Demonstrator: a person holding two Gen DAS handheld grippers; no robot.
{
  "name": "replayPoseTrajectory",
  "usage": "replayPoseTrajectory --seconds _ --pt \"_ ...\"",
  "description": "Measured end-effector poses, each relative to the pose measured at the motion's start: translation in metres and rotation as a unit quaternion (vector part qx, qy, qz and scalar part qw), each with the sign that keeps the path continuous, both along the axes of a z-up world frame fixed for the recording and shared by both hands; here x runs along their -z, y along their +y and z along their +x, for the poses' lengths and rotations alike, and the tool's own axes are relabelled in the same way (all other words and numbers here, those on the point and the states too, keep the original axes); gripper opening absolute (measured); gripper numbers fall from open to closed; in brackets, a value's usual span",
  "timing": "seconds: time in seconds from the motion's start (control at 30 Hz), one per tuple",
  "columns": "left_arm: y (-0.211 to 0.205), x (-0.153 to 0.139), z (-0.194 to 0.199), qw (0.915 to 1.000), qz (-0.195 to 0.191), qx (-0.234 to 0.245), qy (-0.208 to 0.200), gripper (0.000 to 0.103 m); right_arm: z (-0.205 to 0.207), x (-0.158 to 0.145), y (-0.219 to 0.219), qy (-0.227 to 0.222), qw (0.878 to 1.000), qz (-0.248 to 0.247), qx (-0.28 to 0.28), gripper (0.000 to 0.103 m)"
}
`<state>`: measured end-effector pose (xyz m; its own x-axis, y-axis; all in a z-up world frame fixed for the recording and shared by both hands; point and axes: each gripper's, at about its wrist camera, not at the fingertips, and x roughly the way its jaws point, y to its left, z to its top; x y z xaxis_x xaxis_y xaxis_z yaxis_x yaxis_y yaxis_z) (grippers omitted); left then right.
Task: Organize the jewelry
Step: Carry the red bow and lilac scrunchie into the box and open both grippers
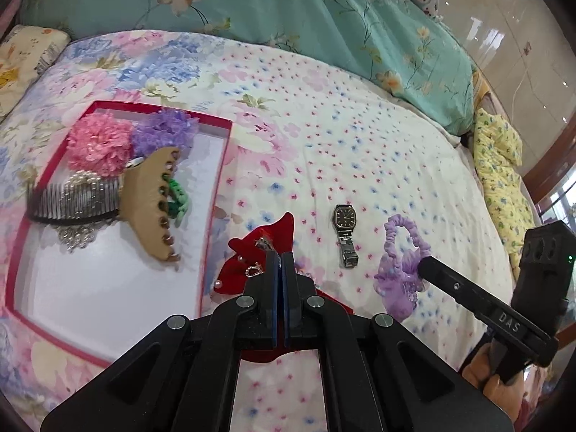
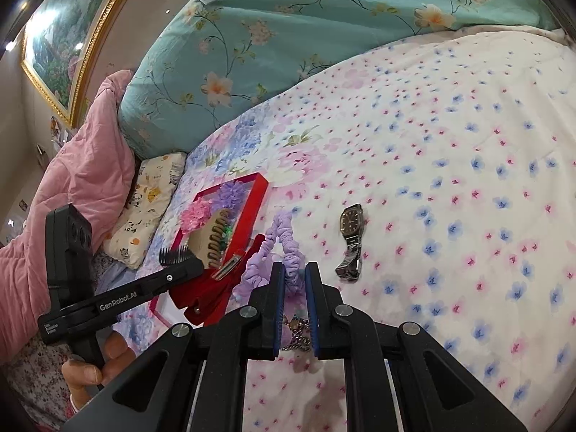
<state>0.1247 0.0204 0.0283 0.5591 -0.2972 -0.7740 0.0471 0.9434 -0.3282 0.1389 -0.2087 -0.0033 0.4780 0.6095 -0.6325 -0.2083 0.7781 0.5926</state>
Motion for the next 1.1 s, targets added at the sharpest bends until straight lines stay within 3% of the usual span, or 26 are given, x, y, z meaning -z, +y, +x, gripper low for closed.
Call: replayPoseTrajectory --seconds 0.3,0.6,1.1 --pt "0.041 -0.02 -0.028 0.9989 -0.003 -0.038 -0.026 0.001 -0.002 -0.007 0.031 -0.002 0.999 0.011 -0.033 0.011" --pt "0.095 -0.037 -0.043 0.9945 0.015 -0.09 -0.051 0.001 -0.002 -0.015 0.096 -0.014 0.995 0.019 -0.098 0.011" --pt "0.163 -0.005 -0.035 0.9851 0.069 -0.154 -0.032 0.001 0.023 0.018 0.197 0.016 0.986 0.01 -0.163 0.011"
